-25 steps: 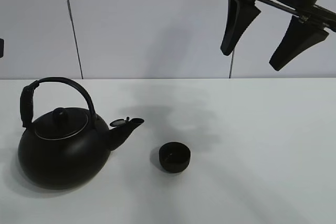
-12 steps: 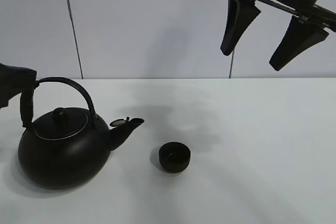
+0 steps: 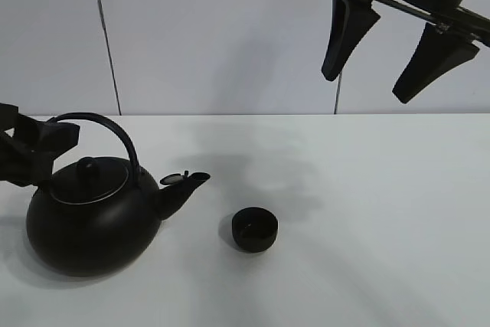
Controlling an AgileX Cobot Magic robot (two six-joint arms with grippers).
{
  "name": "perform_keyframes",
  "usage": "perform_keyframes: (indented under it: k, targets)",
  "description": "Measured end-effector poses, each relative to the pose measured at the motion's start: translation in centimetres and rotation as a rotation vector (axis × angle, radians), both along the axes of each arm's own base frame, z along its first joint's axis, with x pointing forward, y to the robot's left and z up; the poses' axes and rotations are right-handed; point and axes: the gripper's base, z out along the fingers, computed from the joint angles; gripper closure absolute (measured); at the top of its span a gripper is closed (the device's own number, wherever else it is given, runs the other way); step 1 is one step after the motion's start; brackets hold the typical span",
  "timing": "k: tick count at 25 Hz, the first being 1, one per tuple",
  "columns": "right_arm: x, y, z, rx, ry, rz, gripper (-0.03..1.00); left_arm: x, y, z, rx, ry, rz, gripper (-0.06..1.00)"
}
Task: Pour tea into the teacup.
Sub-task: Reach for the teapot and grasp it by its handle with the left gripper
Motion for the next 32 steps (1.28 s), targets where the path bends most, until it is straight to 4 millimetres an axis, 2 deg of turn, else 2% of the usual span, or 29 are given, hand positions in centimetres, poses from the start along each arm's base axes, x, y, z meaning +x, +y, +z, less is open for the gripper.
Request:
perform_keyframes:
  k: [4,8,12,20,23,26,32]
  targets:
    - [0.0,0.0,0.0,0.0,0.0,0.0,0.41,0.5,0.0,-1.1,-0.005,-0.002,0.023,0.4]
    - [0.0,0.0,0.0,0.0,0.0,0.0,0.41,0.8,0.4,-1.5,-0.026,-0.019,0.084,0.43]
    - [0.0,0.0,0.0,0.0,-0.002,-0.001,0.41,0.9,0.4,-2.0,-0.02,-0.007,0.086,0.47]
    - [0.0,0.0,0.0,0.001,-0.005,-0.002,0.41,1.0,0.4,-2.6,-0.011,0.012,0.086,0.49]
    - [0.1,0.0,0.0,0.001,-0.006,-0.002,0.41,1.0,0.3,-2.6,-0.01,0.012,0.083,0.6]
    - [0.1,0.0,0.0,0.001,-0.007,-0.002,0.41,0.9,0.1,-2.6,0.0,0.01,0.054,0.82]
    - [0.1,0.0,0.0,0.001,-0.007,-0.002,0.41,0.9,0.2,-2.7,0.003,0.006,0.058,0.83]
